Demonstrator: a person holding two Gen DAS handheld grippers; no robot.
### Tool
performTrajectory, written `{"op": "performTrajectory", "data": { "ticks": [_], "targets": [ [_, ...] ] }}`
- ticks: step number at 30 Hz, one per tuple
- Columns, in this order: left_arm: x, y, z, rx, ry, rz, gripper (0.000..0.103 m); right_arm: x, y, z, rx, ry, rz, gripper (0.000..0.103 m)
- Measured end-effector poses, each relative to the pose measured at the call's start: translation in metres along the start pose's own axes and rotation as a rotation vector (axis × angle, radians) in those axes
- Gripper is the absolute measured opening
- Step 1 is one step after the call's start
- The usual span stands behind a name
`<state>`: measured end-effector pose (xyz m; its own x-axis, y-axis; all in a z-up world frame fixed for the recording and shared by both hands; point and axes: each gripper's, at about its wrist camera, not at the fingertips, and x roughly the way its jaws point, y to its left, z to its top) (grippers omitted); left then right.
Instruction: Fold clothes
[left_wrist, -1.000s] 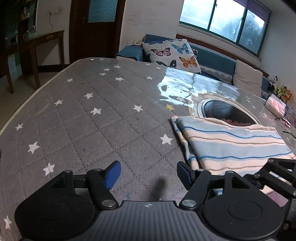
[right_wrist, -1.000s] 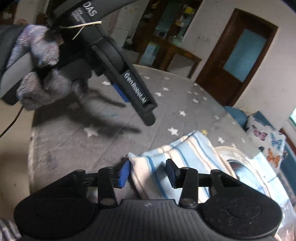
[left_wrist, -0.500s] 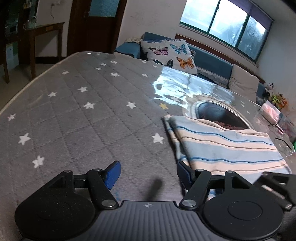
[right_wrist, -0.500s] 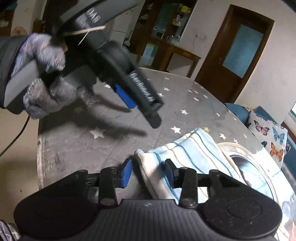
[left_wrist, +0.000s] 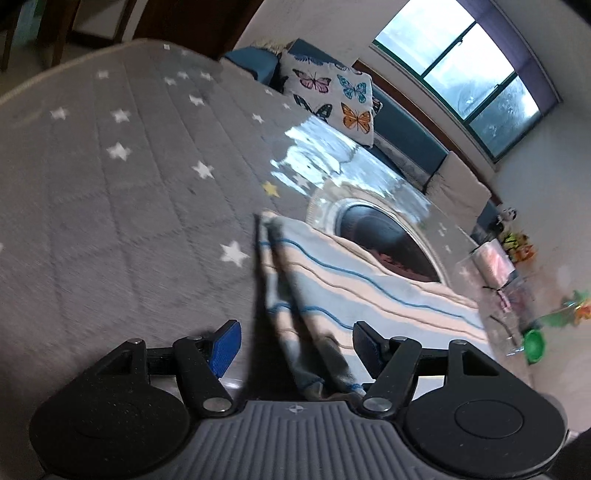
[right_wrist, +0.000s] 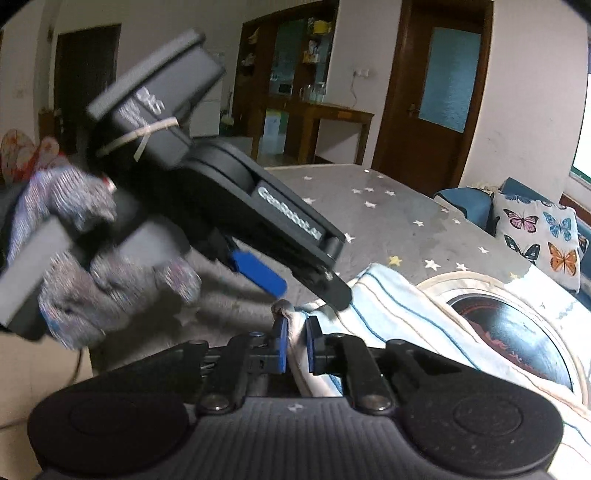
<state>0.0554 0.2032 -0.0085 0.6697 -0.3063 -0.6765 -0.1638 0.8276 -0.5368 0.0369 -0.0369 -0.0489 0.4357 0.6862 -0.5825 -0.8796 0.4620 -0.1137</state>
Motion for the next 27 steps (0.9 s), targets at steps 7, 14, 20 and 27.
{"op": "performTrajectory", "data": {
  "ticks": [7, 14, 20, 27],
  "targets": [
    [0.018, 0.002, 0.001, -0.129, 0.052, -0.071, 0.026, -0.009, -0.012, 0.001, 0.035, -0.029, 0.015, 0.009],
    [0.02, 0.0, 0.002, -0.121, 0.045, -0.05, 0.011, -0.017, -0.032, -0.007, 0.088, -0.018, 0.046, 0.015],
    [0.017, -0.006, 0.002, -0.091, 0.024, -0.043, 0.01, -0.029, -0.087, -0.023, 0.158, 0.005, -0.086, 0.015],
    [0.014, -0.013, 0.004, -0.07, 0.014, -0.042, 0.01, 0.004, -0.169, -0.04, 0.321, 0.077, -0.29, 0.015]
  ]
}}
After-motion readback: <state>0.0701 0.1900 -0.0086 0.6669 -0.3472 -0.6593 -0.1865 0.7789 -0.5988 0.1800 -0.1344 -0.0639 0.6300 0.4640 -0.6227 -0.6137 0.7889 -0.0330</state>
